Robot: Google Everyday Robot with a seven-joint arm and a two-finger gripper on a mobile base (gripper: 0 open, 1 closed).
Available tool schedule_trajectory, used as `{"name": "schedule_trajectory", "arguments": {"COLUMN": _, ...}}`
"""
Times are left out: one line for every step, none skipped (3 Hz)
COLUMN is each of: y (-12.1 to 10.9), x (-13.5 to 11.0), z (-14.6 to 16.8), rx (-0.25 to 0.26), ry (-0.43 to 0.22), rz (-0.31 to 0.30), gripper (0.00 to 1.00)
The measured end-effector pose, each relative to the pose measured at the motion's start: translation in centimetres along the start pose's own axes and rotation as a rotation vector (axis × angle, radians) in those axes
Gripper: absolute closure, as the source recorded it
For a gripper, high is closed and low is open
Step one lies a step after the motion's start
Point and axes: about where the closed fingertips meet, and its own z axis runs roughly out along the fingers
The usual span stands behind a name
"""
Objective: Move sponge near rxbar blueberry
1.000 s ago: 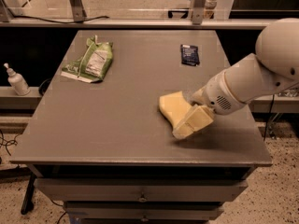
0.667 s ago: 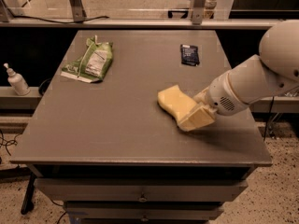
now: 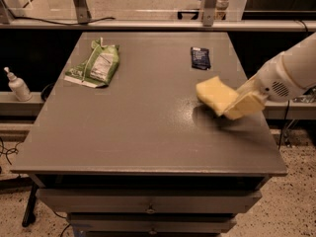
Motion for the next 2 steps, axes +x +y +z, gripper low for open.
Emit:
{"name": "schedule_trajectory", "arguments": {"y": -6.1, "x": 1.9, "z": -5.4, "rx": 0.130, "ry": 0.048, "rz": 0.021, "gripper": 1.00}}
{"name": "schedule_trajectory", "arguments": {"y": -7.9, "x": 0.8, "z": -8.7, "rx": 0.202, "ry": 0.015, "rz": 0.016, "gripper": 1.00}}
